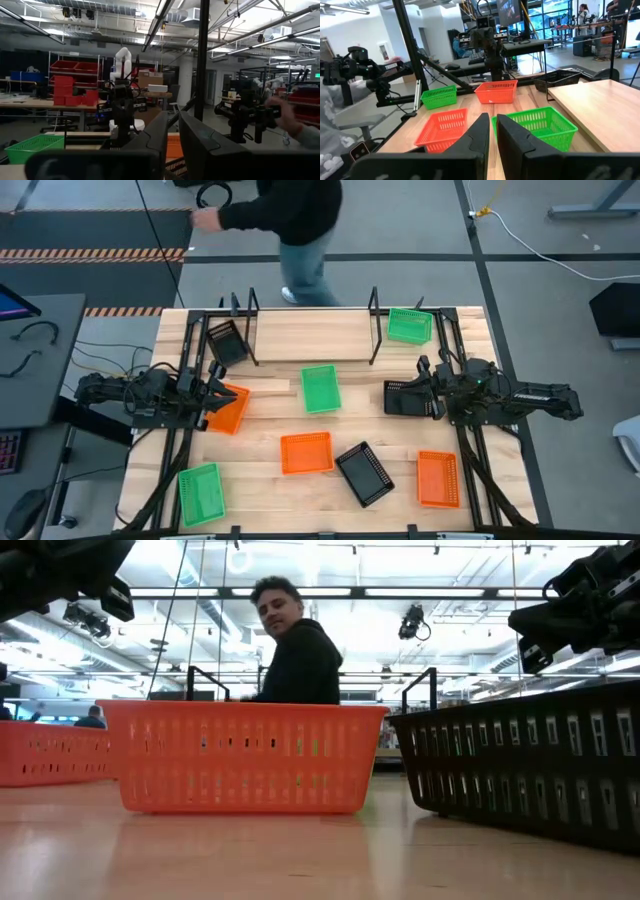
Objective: Stack baskets on shelf by color
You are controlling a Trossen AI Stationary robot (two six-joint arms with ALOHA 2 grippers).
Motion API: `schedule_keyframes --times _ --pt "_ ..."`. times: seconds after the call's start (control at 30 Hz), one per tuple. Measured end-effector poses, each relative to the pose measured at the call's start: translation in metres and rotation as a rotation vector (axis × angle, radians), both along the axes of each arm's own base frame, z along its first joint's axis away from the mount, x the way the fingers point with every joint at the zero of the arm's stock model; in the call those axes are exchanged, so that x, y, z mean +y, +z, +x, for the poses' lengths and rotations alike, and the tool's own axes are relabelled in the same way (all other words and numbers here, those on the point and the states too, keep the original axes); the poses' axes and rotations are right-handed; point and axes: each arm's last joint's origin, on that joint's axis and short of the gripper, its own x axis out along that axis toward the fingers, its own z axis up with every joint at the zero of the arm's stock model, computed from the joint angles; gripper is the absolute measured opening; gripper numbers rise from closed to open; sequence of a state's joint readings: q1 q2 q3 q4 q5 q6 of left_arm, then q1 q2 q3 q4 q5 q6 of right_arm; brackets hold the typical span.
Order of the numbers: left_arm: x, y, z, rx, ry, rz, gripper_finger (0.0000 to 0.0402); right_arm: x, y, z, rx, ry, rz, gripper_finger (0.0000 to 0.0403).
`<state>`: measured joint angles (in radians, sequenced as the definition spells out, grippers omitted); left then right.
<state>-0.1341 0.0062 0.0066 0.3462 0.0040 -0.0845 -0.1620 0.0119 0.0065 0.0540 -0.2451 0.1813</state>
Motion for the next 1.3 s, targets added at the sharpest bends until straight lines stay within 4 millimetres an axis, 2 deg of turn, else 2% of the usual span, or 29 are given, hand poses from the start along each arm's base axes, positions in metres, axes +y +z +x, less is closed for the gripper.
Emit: schedule_keyframes --times 0.33,0.93,1.3 --pt "0.000 0.000 0.000 0.000 0.000 0.000 0.0054 0.000 0.000 0.000 -0.002 0.000 -0.001 0.0041" --pt "0.000 0.000 0.000 0.000 0.001 0.001 0.0054 0.000 0.013 -0.001 -0.136 0.000 -0.022 0.0041" --pt "0.000 0.000 0.000 0.001 -0.002 -0.008 0.0052 0.000 0.013 -0.001 -0.138 -0.002 -0.023 0.0041"
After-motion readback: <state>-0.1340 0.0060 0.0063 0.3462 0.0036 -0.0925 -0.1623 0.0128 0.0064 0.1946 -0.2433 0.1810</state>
